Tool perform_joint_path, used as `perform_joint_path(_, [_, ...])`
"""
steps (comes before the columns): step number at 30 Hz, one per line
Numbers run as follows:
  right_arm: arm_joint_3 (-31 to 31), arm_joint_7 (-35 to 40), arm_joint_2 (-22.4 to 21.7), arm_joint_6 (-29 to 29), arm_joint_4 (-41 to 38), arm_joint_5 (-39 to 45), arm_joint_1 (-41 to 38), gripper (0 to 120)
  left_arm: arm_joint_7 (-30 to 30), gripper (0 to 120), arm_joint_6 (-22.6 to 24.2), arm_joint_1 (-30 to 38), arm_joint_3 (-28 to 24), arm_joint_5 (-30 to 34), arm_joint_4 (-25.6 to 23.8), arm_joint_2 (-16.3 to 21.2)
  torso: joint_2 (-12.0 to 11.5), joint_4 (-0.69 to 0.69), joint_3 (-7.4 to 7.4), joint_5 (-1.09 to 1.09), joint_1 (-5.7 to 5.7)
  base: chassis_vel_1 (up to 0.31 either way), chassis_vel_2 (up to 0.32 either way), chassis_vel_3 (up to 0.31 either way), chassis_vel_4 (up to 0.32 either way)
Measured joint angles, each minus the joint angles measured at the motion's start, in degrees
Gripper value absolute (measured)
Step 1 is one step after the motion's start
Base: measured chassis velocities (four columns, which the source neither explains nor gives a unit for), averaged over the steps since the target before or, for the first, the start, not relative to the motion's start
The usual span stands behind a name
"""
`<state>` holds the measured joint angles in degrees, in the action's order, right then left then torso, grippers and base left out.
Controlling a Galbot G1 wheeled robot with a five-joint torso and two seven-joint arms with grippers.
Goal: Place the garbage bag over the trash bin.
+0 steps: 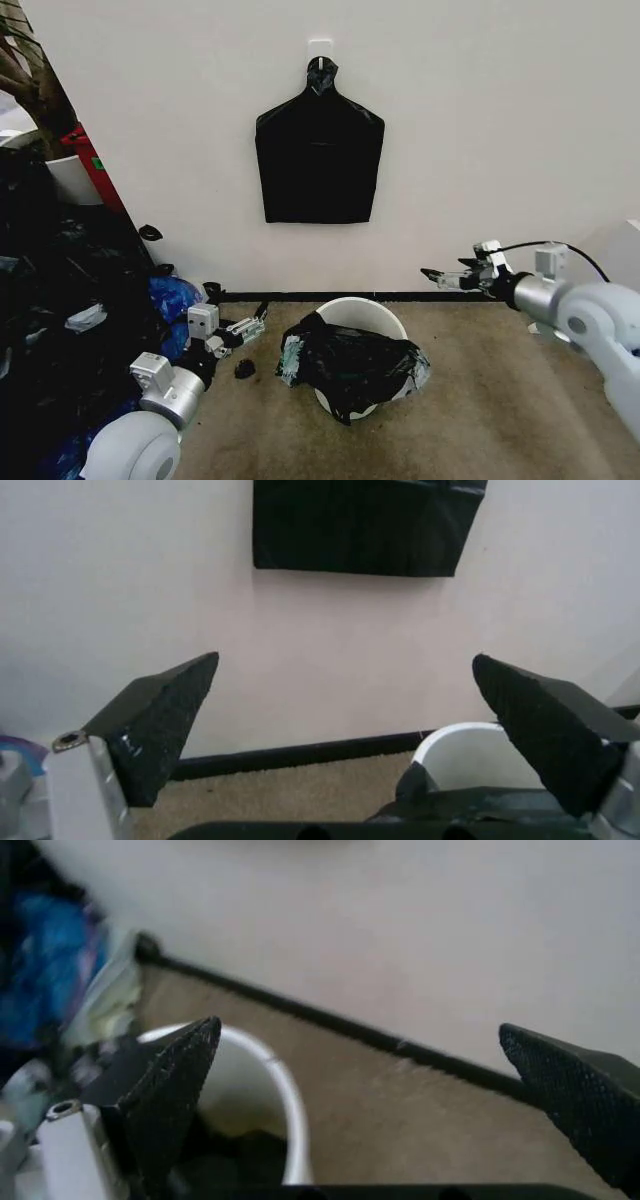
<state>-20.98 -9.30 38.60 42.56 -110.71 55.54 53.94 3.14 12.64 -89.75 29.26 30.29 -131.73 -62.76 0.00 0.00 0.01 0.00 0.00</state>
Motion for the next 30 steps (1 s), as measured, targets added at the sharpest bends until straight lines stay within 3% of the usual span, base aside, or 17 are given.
perform_joint_path(3, [4.85,0.03,-0.95,-0.07,0.75,1.1,-3.28,100,-0.03,100,0.0,-0.01,0.24,-0.01,-0.16,-0.06,0.0,0.0,0.0,0.01,0.0,0.0,0.0,0.0,0.0])
perform_joint_path(7, [15.54,0.46,-1.6,-0.2,4.33,2.95,-12.72,100,-0.06,100,-0.01,-0.01,0.7,-0.02,-0.43,-0.17,0.0,0.0,0.0,-0.01,0.0,0.0,0.0,0.0,0.0])
perform_joint_path(11, [30.09,0.54,-0.79,-0.26,10.04,3.36,-24.3,100,-0.12,100,-0.08,-0.12,1.88,-0.11,-0.96,-0.24,0.0,0.01,0.0,0.02,0.0,0.0,0.0,0.0,0.0])
perform_joint_path(13, [31.42,0.53,-0.78,-0.26,10.4,3.36,-25.27,100,-0.13,100,-0.09,-0.09,1.96,-0.13,-0.98,-0.23,0.0,0.01,0.0,0.01,0.0,0.0,0.0,0.0,0.0])
perform_joint_path(17, [44.66,0.25,-0.65,-0.3,14.12,2.11,-34.97,100,-0.21,100,-0.22,0.77,2.3,-0.77,-0.98,0.03,0.0,0.0,0.0,-0.04,0.0,0.0,0.0,0.0,0.0])
perform_joint_path(20, [47.33,0.2,-0.43,-0.3,14.9,1.79,-36.64,100,-0.21,100,-0.02,0.79,2.54,-0.79,-1.12,0.15,0.0,-0.01,0.0,-0.03,0.0,0.0,0.0,0.0,0.0])
perform_joint_path(24, [55.42,2.35,0.74,-0.33,16.82,3.1,-41.05,100,0.42,100,2.1,-0.52,4.38,-1.31,-2.44,0.52,0.0,0.0,0.0,0.01,0.0,0.0,0.0,0.0,0.0])
perform_joint_path(30, [59.67,7.11,3.43,-0.37,20.53,6.4,-43.84,100,1.1,100,3.24,-3.05,6.76,-2.99,-2.89,-0.28,0.0,0.0,-0.01,-0.01,0.0,0.0,0.0,0.0,0.0])
